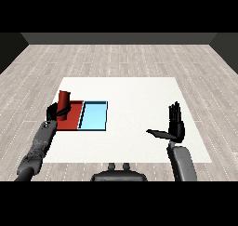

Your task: Pick the red can and put it in the red box

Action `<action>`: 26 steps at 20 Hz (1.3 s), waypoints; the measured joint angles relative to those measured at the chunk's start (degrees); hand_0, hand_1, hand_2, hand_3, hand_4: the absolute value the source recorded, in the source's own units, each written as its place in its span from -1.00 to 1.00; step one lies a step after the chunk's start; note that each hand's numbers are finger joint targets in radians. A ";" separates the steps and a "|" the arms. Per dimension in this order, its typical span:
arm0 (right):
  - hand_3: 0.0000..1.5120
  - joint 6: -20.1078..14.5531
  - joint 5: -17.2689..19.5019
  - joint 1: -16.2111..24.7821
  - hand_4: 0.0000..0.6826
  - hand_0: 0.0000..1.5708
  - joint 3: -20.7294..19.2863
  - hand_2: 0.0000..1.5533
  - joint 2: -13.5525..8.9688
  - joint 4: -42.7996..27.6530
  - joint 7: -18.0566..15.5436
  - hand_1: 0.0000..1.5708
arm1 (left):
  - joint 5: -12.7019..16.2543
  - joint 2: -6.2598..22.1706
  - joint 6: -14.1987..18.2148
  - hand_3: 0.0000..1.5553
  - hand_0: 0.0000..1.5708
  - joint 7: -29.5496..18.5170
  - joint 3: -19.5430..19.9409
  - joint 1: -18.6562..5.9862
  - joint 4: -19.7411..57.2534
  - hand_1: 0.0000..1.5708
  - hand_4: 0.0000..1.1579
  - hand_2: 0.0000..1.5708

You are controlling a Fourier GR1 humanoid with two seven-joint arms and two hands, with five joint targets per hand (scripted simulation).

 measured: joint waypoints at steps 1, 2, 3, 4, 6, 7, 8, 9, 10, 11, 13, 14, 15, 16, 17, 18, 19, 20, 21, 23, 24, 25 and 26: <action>-1.00 -0.62 1.16 -1.04 -1.00 -1.00 0.55 -1.00 0.27 0.92 0.13 -1.00 | -0.62 -0.19 0.00 0.74 0.78 -0.31 -0.03 -0.89 2.63 0.78 0.59 0.71; -1.00 -0.47 1.32 -1.95 -1.00 -1.00 0.20 -1.00 0.03 2.10 0.06 -1.00 | -1.11 -0.95 0.38 0.68 0.44 -1.03 0.02 -1.57 5.14 0.44 0.56 0.45; -1.00 -1.12 2.30 -2.17 -1.00 -1.00 0.61 -1.00 0.37 2.75 -0.04 -1.00 | -1.52 -1.35 0.56 0.19 0.05 -1.41 0.10 -2.10 7.49 0.05 0.42 0.10; -1.00 -1.58 3.09 -2.74 -1.00 -1.00 0.84 -1.00 0.61 3.73 -0.07 -1.00 | -1.95 -1.65 0.56 -0.90 -0.41 -1.42 0.12 -3.03 9.72 -0.41 0.34 -0.34; -1.00 -1.76 3.57 -3.52 -1.00 -1.00 0.98 -1.00 0.95 5.24 -0.27 -1.00 | -2.54 -2.64 0.96 -0.36 -0.03 -1.32 0.31 -4.26 13.67 -0.03 0.32 -0.05; -1.00 -1.81 3.83 -3.94 -1.00 -1.00 0.84 -1.00 0.92 5.92 -0.43 -1.00 | -2.57 -2.82 0.58 0.64 0.72 -2.05 0.62 -4.68 15.14 0.72 0.62 0.74; -1.00 -1.73 4.21 -3.65 -1.00 -1.00 0.86 -1.00 0.76 6.35 -0.90 -1.00 | -2.30 -2.93 0.01 0.42 0.73 -2.80 1.13 -4.90 16.25 0.73 0.40 0.69; -1.00 -2.08 4.73 -4.00 -1.00 -1.00 0.97 -1.00 1.05 7.18 -1.26 -1.00 | -2.46 -3.64 -0.04 -0.45 -0.59 -3.41 1.23 -5.27 17.34 -0.59 0.24 -0.37; -1.00 -2.12 4.83 -4.30 -1.00 -1.00 0.63 -1.00 0.96 7.72 -1.57 -1.00 | -2.63 -3.54 -1.84 -1.00 -1.00 -3.65 1.14 -5.32 18.35 -1.00 0.09 -1.00; -1.00 -2.15 4.81 -4.47 -1.00 -1.00 0.41 -1.00 0.98 8.04 -1.67 -1.00 | -3.35 -3.34 -3.33 -1.00 -1.00 -3.40 0.52 -5.70 19.40 -1.00 -0.26 -1.00; -1.00 -1.27 4.23 -4.69 -1.00 -1.00 -0.38 -1.00 0.71 9.49 -3.05 -1.00 | -5.09 -3.21 -5.98 -1.00 -1.00 -2.62 -1.03 -6.58 21.01 -1.00 -0.53 -1.00; -1.00 -1.13 4.22 -5.11 -1.00 -1.00 -0.63 -1.00 0.37 9.46 -2.71 -1.00 | -6.24 -3.03 -6.56 -1.00 -1.00 -2.37 -2.04 -6.72 21.82 -1.00 -1.00 -1.00; -1.00 -1.33 4.47 -4.99 -1.00 -1.00 -0.24 -1.00 0.69 8.95 -2.55 -1.00 | -7.01 -2.71 -7.03 -1.00 -1.00 -1.93 -2.62 -7.07 22.66 -1.00 -1.00 -1.00; -1.00 -1.13 4.52 -4.87 -1.00 -1.00 -0.11 -1.00 1.04 9.80 -3.58 -1.00 | -7.71 -2.65 -6.73 -1.00 -1.00 -1.05 -3.14 -7.75 23.40 -1.00 -1.00 -1.00; -1.00 -0.77 4.15 -4.73 -1.00 -1.00 -0.22 -1.00 1.05 9.49 -3.54 -1.00 | -8.06 -2.11 -6.83 -1.00 -1.00 -0.37 -3.28 -8.26 23.98 -1.00 -1.00 -1.00; -1.00 -0.55 3.93 -4.19 -1.00 -1.00 -0.13 -1.00 1.33 9.30 -3.97 -1.00 | -8.29 -1.75 -6.36 -1.00 -1.00 0.36 -3.32 -8.95 24.39 -1.00 -1.00 -1.00; -1.00 -0.24 3.77 -4.02 -1.00 -1.00 -0.10 -1.00 1.47 9.25 -4.23 -1.00 | -8.23 -1.51 -5.57 -1.00 -1.00 0.42 -3.07 -9.06 24.50 -1.00 -1.00 -1.00; -1.00 0.06 3.76 -4.18 -1.00 -1.00 -0.13 -1.00 1.61 9.75 -4.83 -1.00 | -8.01 -1.18 -5.41 -1.00 -1.00 0.38 -2.67 -9.16 24.50 -1.00 -1.00 -1.00; -1.00 0.26 3.64 -3.62 -1.00 -1.00 0.04 -1.00 1.76 8.91 -5.01 -1.00 | -7.47 -0.69 -5.46 -1.00 -1.00 0.26 -2.00 -9.34 24.41 -1.00 -1.00 -1.00; -1.00 0.76 3.23 -3.33 -1.00 -1.00 -0.36 -1.00 1.54 8.62 -5.29 -1.00 | -5.27 0.04 -4.89 -1.00 -1.00 -2.39 0.37 -8.90 23.09 -1.00 -1.00 -1.00; -1.00 1.06 2.68 -3.34 -1.00 -1.00 -0.63 -1.00 1.64 8.73 -5.47 -1.00 | -3.63 0.29 -4.23 -1.00 -1.00 -4.59 2.06 -8.57 21.85 -1.00 -1.00 -1.00; -1.00 1.36 2.15 -3.44 -1.00 -1.00 -0.95 -1.00 1.55 8.50 -5.34 -1.00 | -1.98 0.23 -3.57 -1.00 -1.00 -6.99 3.75 -8.18 20.53 -1.00 -1.00 -1.00; -1.00 1.50 1.84 -3.49 -1.00 -1.00 -1.12 -1.00 1.52 8.26 -5.21 -1.00 | -0.26 -0.05 -3.38 -1.00 -1.00 -9.69 5.48 -8.46 18.76 -1.00 -1.00 -1.00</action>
